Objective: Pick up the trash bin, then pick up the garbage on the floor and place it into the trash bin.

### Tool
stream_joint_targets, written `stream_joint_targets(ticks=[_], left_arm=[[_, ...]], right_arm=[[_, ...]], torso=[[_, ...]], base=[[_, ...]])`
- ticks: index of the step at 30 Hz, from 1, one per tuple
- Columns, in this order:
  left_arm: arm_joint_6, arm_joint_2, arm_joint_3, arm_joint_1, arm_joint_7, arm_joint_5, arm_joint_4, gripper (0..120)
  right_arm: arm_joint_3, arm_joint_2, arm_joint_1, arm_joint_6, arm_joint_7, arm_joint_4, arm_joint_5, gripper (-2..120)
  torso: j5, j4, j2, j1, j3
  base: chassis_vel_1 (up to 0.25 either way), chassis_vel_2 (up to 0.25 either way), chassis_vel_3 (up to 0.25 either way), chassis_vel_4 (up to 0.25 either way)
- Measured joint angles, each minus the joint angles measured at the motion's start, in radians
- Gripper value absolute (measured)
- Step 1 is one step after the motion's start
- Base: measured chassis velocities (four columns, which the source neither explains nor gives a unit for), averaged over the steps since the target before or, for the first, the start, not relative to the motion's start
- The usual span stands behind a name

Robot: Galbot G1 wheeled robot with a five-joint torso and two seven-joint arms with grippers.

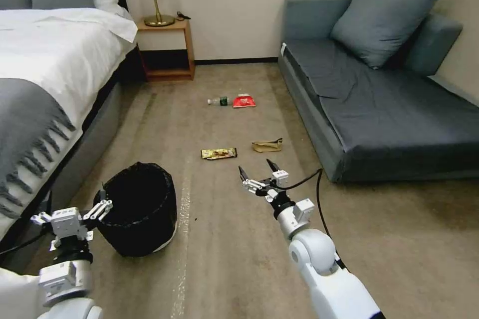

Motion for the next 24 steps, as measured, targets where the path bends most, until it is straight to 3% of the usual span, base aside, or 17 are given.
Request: stream_joint_targets(ticks=[2, 6, 14, 17, 19, 20, 22, 24], left_arm=[[0.011, -0.017, -0.006, 0.011, 0.001, -0.008, -0.026, 100], [0.079, -0.121, -0.042, 0.076, 0.01, -0.057, -0.187, 100], [0.095, -0.143, -0.051, 0.091, 0.013, -0.071, -0.22, 99], [0.096, -0.127, -0.065, 0.101, 0.013, -0.088, -0.217, 100], [0.093, -0.07, -0.098, 0.12, 0.014, -0.127, -0.202, 100], [0.088, -0.004, -0.131, 0.138, 0.015, -0.166, -0.187, 100], [0.088, -0.004, -0.131, 0.138, 0.015, -0.166, -0.187, 100], [0.08, 0.044, -0.154, 0.152, 0.018, -0.202, -0.172, 100]], right_arm=[[0.0, -0.005, -0.013, -0.01, 0.012, 0.021, 0.002, 100], [0.002, -0.044, -0.109, -0.085, 0.099, 0.174, 0.02, 100], [0.005, -0.089, -0.22, -0.171, 0.199, 0.354, 0.04, 100], [0.006, -0.107, -0.263, -0.204, 0.237, 0.422, 0.048, 100], [0.007, -0.119, -0.295, -0.228, 0.265, 0.473, 0.054, 100], [0.008, -0.13, -0.322, -0.25, 0.29, 0.517, 0.059, 100], [0.008, -0.13, -0.322, -0.25, 0.29, 0.517, 0.059, 100], [0.032, -0.163, -0.346, -0.257, 0.302, 0.553, 0.07, 100]], torso=[[0.0002, -0.0002, 0.0, 0.0, 0.0], [0.0004, 0.0, 0.0, 0.0, 0.0], [0.0, 0.0, 0.0, 0.0, 0.0], [0.0001, 0.0001, 0.0, 0.0, 0.0], [-0.0001, 0.0002, 0.0, 0.0, 0.0], [0.0001, 0.0, 0.0, 0.0, 0.0], [0.0001, 0.0, 0.0, 0.0, 0.0], [-0.0003, -0.0004, 0.0, 0.0, 0.0]], base=[[0.0, 0.0, 0.0, 0.0], [0.0, 0.0, 0.0, 0.0], [0.0, 0.0, 0.0, 0.0], [0.0, 0.0, 0.0, 0.0], [0.0, 0.0, 0.0, 0.0], [0.0, 0.0, 0.0, 0.0], [0.0, 0.0, 0.0, 0.0], [0.0, 0.0, 0.0, 0.0]])
